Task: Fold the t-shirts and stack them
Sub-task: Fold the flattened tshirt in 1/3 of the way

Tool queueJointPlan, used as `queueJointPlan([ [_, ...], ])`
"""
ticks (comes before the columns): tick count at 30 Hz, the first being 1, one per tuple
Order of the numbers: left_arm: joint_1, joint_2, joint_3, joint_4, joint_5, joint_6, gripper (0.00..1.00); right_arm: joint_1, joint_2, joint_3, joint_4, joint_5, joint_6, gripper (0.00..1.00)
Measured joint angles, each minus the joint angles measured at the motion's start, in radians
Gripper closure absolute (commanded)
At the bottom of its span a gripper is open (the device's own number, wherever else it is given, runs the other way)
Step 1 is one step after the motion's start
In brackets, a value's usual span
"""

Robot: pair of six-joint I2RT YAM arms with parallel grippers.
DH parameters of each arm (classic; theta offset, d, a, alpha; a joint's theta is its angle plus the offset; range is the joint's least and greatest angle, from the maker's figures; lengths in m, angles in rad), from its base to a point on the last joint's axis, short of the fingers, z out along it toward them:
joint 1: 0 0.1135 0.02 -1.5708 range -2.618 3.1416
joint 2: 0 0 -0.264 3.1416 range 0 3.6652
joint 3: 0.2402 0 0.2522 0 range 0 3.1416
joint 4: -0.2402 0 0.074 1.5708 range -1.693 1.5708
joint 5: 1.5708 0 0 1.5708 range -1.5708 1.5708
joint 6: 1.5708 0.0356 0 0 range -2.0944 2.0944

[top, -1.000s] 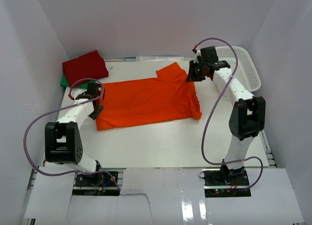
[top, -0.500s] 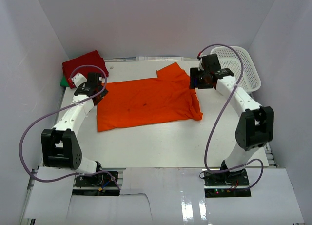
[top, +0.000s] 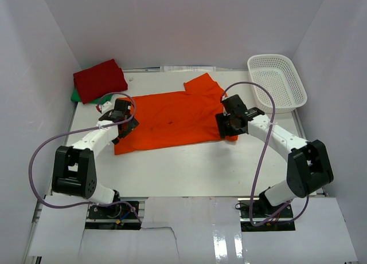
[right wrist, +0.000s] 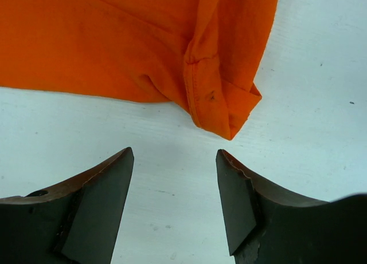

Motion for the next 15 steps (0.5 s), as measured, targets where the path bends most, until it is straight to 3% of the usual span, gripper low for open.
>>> queueJointPlan([
  [9, 0.0, 0.18, -0.003, 0.066, -0.041, -0.053, 0.02, 0.022, 0.057, -0.018, 0.032, 0.129, 0.004, 0.38],
  [13, -0.001, 0.188, 0.002, 0.072, -0.065, -0.063, 0.02, 0.029, 0.113, -0.018, 0.039, 0.171, 0.008, 0.4],
  [15, -0.001, 0.19, 0.002, 0.076, -0.071, -0.067, 0.02, 0.034, 0.141, -0.018, 0.039, 0.194, 0.011, 0.48],
])
